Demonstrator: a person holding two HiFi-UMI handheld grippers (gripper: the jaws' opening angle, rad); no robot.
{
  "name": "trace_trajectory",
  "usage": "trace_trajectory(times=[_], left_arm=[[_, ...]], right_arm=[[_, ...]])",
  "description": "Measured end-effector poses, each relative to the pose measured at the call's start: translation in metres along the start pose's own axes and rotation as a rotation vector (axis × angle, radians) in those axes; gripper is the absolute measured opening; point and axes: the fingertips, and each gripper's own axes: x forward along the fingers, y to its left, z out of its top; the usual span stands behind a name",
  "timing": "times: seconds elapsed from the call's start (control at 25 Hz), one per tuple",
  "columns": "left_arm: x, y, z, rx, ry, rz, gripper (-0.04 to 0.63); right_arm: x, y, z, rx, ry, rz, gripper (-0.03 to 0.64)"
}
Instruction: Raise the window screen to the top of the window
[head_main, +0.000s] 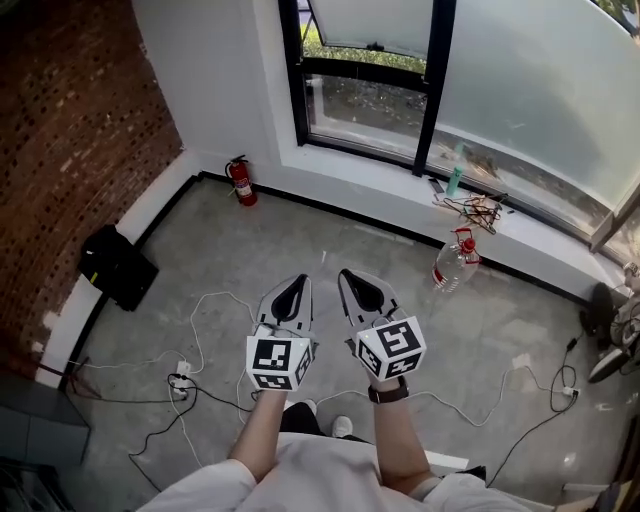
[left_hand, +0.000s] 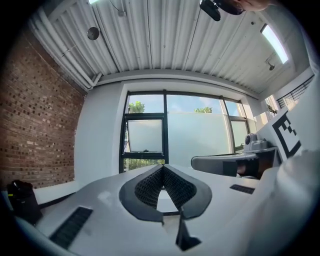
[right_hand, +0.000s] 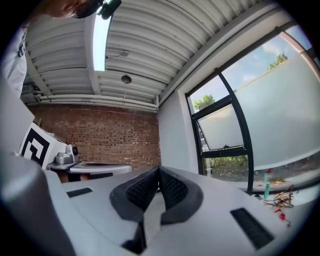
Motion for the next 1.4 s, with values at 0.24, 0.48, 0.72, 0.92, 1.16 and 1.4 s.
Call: trace_trajectory(times=[0.24,0.48,0.72,0.92,1.16,1.4], left_arm=[[0.012,0.031,-0.007,-0.015,0.005,0.027,0.002],[0.043,0.070,-0.014,-0.014,0.003,0.001,0.002],[0.060,0.151,-0.008,-0.035,-0.010,0.004,0.002],[0.065,0.233,-0.005,-0.030,-0.034,0.027,0.002],[0.085,0.294,-0.028,-0.045,-0.013,0.094,0.002],[0.130,0.327,-0.051,-0.074,0.014,0.098,0.002]], right_arm=[[0.031,0.004,-0.011,0.023,0.022,0.018,0.003],[0.083,-0.008,-0.007,0.010,0.010,-0.004,0.003],[0.170,0.008,-0.001,-0.001,0.004,0.010,0.003],[0.251,0.049,0.006,-0.040,-0.027,0.036,0.003],[0.302,0.054,-0.003,-0.067,-0.025,-0.001,0.003],[0.359,0.016,-0.031,-0.031,0.038,-0.026,0.003]])
